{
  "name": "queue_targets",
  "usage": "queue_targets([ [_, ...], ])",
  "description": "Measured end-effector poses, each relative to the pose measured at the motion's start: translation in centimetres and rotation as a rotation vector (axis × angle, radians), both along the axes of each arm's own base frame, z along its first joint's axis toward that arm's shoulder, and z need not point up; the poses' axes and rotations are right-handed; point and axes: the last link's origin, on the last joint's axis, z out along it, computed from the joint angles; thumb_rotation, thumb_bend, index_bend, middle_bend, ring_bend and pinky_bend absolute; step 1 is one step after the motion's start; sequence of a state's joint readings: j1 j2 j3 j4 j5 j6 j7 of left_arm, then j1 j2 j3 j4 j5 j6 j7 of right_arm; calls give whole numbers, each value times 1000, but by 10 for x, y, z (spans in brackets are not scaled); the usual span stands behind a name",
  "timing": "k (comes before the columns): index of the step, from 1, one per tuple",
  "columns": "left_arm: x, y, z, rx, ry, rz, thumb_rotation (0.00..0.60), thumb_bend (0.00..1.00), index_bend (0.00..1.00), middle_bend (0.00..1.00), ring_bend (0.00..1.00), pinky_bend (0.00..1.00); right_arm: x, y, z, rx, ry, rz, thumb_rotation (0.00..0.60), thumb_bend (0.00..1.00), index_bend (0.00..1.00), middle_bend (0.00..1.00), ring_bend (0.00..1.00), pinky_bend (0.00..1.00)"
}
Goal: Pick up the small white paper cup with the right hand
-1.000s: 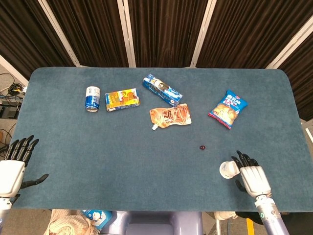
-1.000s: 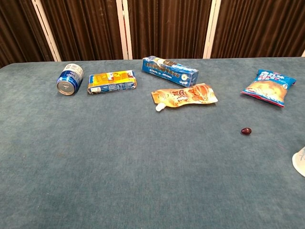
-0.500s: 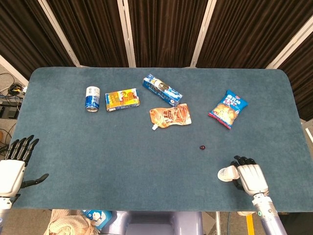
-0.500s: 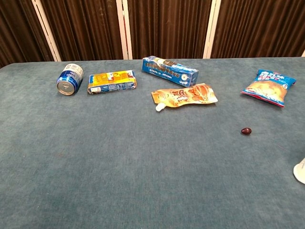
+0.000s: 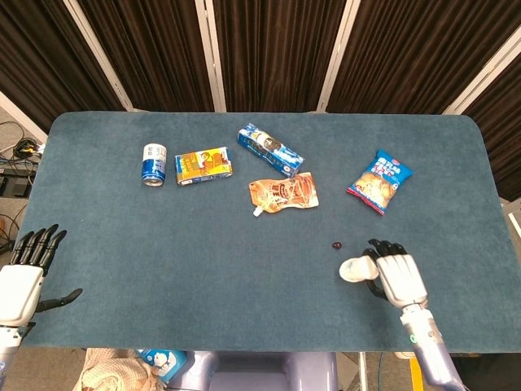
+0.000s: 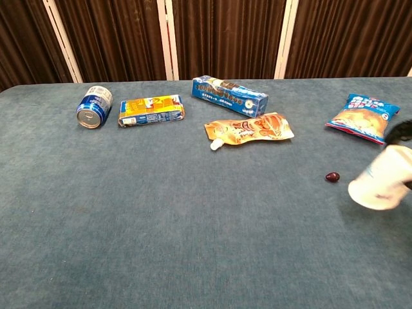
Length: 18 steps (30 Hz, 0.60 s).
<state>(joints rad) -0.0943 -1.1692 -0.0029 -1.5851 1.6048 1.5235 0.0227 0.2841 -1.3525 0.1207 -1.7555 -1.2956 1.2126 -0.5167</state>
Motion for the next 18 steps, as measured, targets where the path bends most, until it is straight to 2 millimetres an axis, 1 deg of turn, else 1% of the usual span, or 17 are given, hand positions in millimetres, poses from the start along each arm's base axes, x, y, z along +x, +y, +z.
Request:
queue_targets([
  [3, 0, 0, 1, -4, -7, 3, 600, 15, 0, 0, 0, 0, 9, -13, -6, -16, -11, -2, 600, 437, 421, 223, 211, 242],
  [8, 0, 1, 1, -10, -16, 8, 600, 15, 0, 0, 0, 0, 14, -32, -18, -33, -2, -18, 600, 438, 421, 223, 211, 242],
  [14, 0, 1, 2, -17, -24, 10, 600, 15, 0, 0, 0, 0, 8, -47, -28, -45, 31, -46, 600, 438, 422, 223, 211, 242],
  [18, 0, 1, 2, -20, -26, 10, 600, 15, 0, 0, 0, 0, 3, -52, -36, -45, 42, -70, 600, 437, 422, 223, 211, 242],
])
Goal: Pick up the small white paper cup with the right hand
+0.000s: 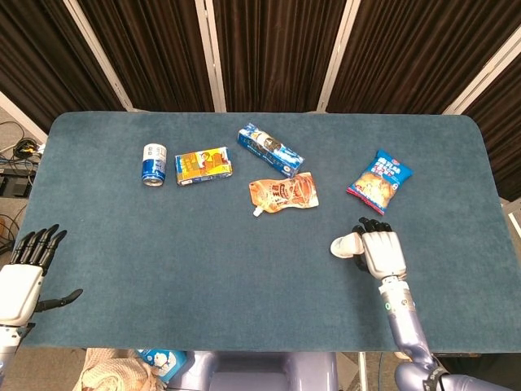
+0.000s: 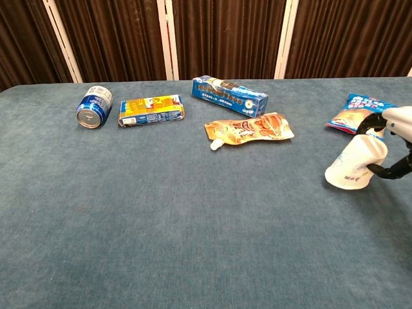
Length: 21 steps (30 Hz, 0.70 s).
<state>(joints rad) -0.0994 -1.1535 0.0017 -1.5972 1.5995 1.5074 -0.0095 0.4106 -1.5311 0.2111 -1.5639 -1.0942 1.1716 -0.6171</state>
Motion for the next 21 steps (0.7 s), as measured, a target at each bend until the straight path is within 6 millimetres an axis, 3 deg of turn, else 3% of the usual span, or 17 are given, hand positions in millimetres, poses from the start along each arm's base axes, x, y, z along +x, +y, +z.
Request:
queue_targets([
  [4, 0, 0, 0, -2, -1, -1, 600, 15, 0, 0, 0, 0, -3, 0, -6, 6, -1, -14, 600, 437, 407, 223, 212, 242],
  [7, 1, 0, -1, -4, 0, -3, 600, 15, 0, 0, 0, 0, -2, 1, -10, 7, -3, -17, 600, 437, 205, 198, 187, 241],
  [8, 1, 0, -1, -4, 1, -4, 600, 15, 0, 0, 0, 0, -2, 1, -11, 7, 0, -16, 600, 437, 98, 162, 160, 233],
  [10, 1, 0, -1, -5, 1, -5, 600, 15, 0, 0, 0, 0, -2, 1, -12, 6, 6, -14, 600, 436, 4, 81, 111, 211],
  [13, 1, 0, -2, -5, 1, -6, 600, 15, 0, 0, 0, 0, 0, 2, -11, 7, 16, -11, 600, 418, 0, 6, 63, 183],
  [21, 2, -1, -1, 4, 3, -11, 600, 15, 0, 0, 0, 0, 6, 14, 12, -2, 32, -1, 600, 403, 0, 0, 24, 147],
])
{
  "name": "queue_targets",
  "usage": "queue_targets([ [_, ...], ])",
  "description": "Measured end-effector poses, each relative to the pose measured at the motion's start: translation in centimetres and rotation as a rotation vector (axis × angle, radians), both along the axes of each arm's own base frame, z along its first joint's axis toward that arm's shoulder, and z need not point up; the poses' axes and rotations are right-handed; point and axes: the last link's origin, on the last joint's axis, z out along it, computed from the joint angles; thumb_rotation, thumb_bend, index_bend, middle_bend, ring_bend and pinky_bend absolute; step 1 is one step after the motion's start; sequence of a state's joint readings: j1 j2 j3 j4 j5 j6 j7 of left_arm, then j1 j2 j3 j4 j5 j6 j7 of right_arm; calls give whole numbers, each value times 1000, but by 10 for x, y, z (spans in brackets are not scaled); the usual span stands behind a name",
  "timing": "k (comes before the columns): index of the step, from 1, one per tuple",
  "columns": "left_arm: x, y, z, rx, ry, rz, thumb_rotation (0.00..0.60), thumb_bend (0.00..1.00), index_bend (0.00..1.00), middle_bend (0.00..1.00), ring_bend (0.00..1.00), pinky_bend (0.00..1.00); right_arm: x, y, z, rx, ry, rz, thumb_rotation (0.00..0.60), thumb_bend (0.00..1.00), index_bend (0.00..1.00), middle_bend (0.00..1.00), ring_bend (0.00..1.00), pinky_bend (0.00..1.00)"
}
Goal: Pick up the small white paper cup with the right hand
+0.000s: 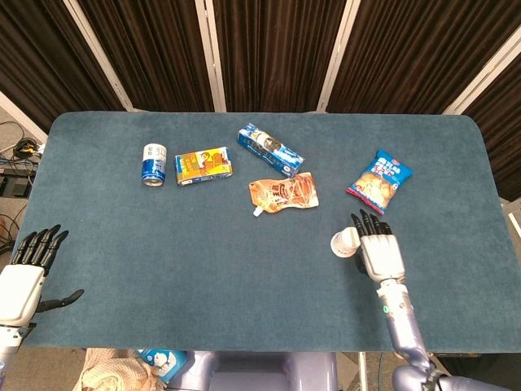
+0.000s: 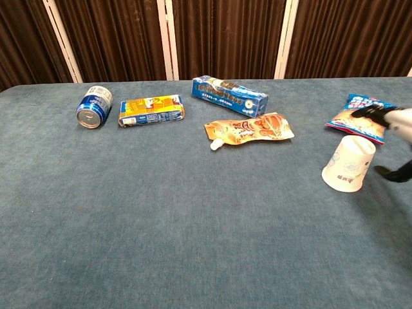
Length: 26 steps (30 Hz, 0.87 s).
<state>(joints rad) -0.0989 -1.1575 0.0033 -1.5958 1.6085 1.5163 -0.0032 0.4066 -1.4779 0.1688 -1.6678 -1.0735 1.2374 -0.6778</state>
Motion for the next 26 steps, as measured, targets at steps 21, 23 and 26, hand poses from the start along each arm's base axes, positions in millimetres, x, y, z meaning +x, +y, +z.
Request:
queue_targets([
  [21, 1, -1, -1, 25, 20, -27, 600, 15, 0, 0, 0, 0, -54, 112, 115, -92, 2, 11, 600, 397, 0, 0, 0, 24],
  [23, 1, -1, -1, 27, 19, -27, 600, 15, 0, 0, 0, 0, -59, 121, 122, -120, 6, 18, 600, 397, 0, 0, 0, 24],
  [26, 1, 0, -1, 28, 20, -33, 600, 15, 0, 0, 0, 0, -64, 132, 128, -149, -25, 11, 600, 397, 0, 0, 0, 24],
])
